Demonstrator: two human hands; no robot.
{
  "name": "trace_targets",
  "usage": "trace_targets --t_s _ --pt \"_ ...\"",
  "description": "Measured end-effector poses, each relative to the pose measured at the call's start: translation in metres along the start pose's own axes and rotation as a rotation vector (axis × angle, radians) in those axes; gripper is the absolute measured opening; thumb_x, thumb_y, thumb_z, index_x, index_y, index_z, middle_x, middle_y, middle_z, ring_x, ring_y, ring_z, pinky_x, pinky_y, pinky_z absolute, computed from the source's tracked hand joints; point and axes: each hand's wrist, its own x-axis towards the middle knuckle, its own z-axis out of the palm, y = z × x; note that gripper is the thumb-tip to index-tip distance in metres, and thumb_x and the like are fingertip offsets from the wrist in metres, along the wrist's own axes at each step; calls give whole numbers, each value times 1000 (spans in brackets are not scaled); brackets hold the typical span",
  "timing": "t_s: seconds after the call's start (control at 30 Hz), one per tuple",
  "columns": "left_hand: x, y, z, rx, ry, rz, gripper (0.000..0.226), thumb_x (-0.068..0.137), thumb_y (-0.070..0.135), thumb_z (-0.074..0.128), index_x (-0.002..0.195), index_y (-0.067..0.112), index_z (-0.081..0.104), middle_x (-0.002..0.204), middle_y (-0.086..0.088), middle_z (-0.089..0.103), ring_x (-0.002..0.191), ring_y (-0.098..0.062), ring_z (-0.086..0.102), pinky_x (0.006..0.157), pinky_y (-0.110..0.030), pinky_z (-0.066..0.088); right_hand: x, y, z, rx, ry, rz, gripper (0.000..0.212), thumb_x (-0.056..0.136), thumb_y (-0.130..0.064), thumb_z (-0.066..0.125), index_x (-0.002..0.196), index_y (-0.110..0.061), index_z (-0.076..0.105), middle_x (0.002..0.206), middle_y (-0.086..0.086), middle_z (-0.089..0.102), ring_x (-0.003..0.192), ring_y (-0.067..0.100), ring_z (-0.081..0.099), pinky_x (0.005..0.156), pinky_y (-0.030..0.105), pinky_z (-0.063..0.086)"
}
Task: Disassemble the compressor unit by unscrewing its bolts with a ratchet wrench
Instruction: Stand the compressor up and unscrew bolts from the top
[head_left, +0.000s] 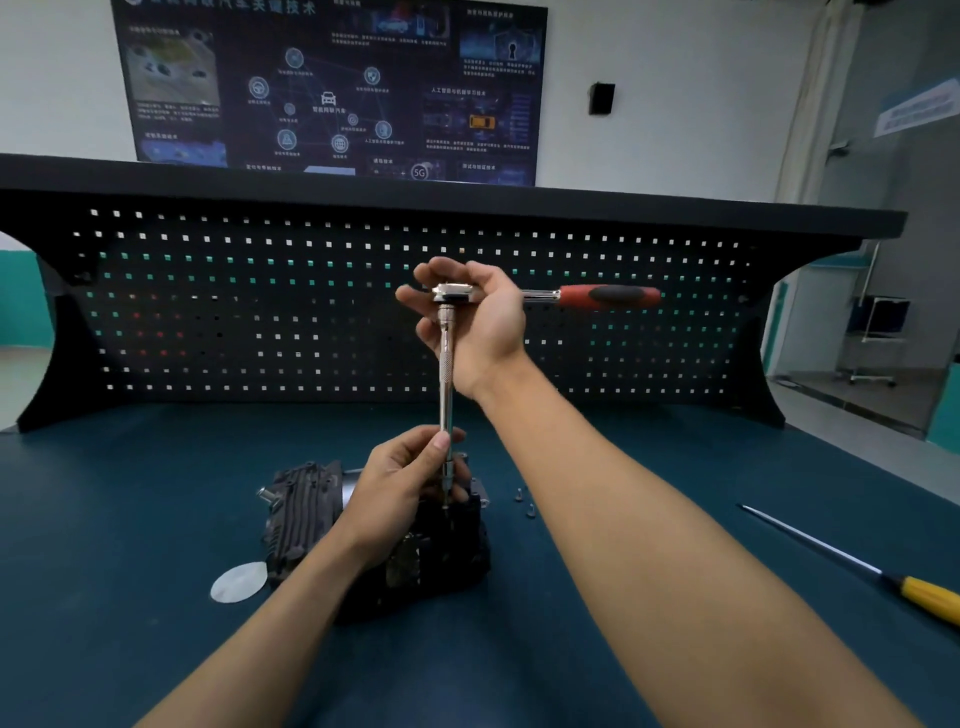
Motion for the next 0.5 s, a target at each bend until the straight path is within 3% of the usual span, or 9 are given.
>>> trace_targets --t_s 0.1,0.23,0.4,0.5 --pt "1 1 1 -4 -29 -24 36 89 33 54 110 6 65 79 -9 69 65 -21 64 65 -29 53 4 -6 -14 216 -44 114 49 100 -32 35 76 -14 73 85 1 73 62 17 68 47 20 41" --pt "1 0 -2 -17 -57 -48 33 90 32 56 107 6 68 81 -10 70 67 -19 63 68 -33 51 6 -8 -23 361 -133 222 45 101 -31 35 73 -13 66 83 3 71 40 10 48 36 16 32" --pt "1 -2 -7 -60 -77 -63 27 89 34 60 99 13 74 86 -13 70 71 -20 65 69 -30 56 9 -6 -16 320 -216 314 41 102 -32 32 78 -14 60 77 3 70 32 7 42 33 16 29" --pt "-1 -2 -9 -88 -58 -64 24 90 31 61 94 13 75 87 -15 70 71 -21 66 68 -29 56 10 -1 -9 244 -184 303 40 103 -32 31 80 -14 58 77 4 70 32 7 40 32 16 29"
